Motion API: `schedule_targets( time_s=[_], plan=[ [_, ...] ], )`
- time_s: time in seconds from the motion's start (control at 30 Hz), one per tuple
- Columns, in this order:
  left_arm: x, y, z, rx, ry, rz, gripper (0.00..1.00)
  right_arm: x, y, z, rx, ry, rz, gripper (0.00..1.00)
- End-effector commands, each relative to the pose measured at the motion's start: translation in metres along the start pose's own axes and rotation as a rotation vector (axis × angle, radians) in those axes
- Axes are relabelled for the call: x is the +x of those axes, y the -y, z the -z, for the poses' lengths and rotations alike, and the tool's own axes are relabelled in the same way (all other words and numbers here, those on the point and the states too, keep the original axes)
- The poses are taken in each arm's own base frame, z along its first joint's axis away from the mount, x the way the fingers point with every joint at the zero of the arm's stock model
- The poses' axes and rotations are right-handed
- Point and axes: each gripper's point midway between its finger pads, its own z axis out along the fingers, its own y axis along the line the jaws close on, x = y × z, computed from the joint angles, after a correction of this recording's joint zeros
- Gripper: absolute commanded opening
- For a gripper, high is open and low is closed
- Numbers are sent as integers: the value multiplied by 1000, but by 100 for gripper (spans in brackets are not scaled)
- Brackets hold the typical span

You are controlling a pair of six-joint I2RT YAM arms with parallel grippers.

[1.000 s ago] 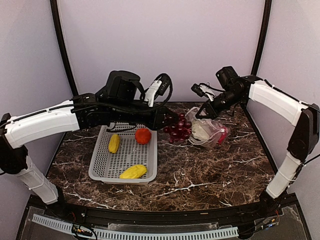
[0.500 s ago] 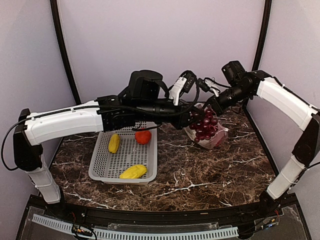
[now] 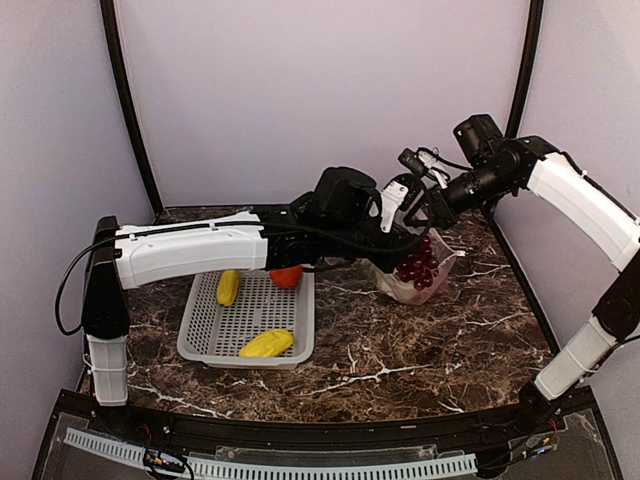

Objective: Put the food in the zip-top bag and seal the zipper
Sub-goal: Place the fake fruit in the zipper food storage bag.

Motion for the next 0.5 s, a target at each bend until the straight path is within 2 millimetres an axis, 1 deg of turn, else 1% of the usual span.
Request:
schedule_targets(
  time_s=[0.0,0.1,0.2,0.3,0.43,0.47],
  plan=[
    [-19,-17,6,-118,30,-66,1,-7,-15,15,-8,42,26,0],
    [-12,-29,1,-180,17,-56,1,-6,-16,17,-7,47,26,0],
    [-14,-40,0,-245,30,-39,1,-4,-18,15,-20,45,18,0],
    [-12,-50,-5,-297,30,-24,1,-5,-19,13,-40,46,9,0],
    [-15,-59,-17,-348,49,-10,1,-8,-22,9,-76,51,-13,0],
    [-16,-64,-22,-372,58,-6,1,-9,-22,8,-84,51,-15,0]
  ],
)
